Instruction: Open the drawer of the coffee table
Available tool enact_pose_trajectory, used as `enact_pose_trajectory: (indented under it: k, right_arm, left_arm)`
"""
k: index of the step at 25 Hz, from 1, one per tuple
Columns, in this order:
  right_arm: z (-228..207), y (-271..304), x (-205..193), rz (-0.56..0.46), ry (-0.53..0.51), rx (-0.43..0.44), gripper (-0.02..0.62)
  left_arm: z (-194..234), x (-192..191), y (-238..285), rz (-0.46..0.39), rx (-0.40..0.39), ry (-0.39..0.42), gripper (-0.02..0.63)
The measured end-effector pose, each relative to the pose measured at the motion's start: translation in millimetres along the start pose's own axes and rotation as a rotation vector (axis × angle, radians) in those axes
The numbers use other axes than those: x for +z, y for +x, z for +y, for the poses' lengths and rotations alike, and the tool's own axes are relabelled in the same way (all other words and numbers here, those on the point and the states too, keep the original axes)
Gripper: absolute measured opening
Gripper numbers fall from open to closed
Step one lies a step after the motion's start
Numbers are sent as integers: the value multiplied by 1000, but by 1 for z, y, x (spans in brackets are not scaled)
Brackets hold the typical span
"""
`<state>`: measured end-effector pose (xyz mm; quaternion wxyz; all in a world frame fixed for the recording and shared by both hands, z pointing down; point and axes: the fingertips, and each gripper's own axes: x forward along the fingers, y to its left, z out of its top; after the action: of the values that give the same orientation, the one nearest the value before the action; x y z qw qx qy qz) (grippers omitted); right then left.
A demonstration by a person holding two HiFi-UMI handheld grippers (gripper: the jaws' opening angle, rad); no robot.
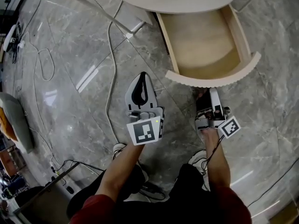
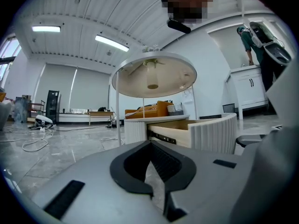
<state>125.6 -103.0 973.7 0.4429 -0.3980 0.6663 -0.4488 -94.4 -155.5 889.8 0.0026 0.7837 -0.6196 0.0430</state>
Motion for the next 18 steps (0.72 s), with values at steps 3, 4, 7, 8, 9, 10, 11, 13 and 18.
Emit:
enact_pose_trajectory:
  k: [3, 4, 7, 8, 9, 10, 11, 13, 18]
  right_arm:
    - [4, -6, -2, 36, -47, -12, 285]
    - [4, -6, -2, 34, -42, -11, 285]
    - [4, -6, -5, 33, -57, -25, 284]
    - [5, -8, -7, 44, -84, -43, 284]
    - [6, -10, -8, 58, -114, -64, 285]
    - [10, -12, -10, 73, -142, -84, 285]
    - [15, -16, -10, 87, -169, -108, 285]
    - [32, -28, -10, 110, -228, -168, 285]
    - [120, -15, -2, 172, -421, -225, 284]
  left_arm:
    - [-7, -4, -6, 14, -19, -8, 14]
    - [-9, -5, -7, 16, -26, -8, 14]
    - [-13, -3, -9, 9, -36, -13, 14]
    - [-14, -1, -8, 5, -36, -15, 14]
    - [-15, 2, -7, 0, -41, -11, 14]
    - [-16, 7, -5, -10, -58, 6, 14]
    - [-19, 15, -3, -16, -91, 38, 14]
    - [-28, 34, -1, -12, -188, 114, 14]
    - [-31, 114, 3, -23, -358, 169, 14]
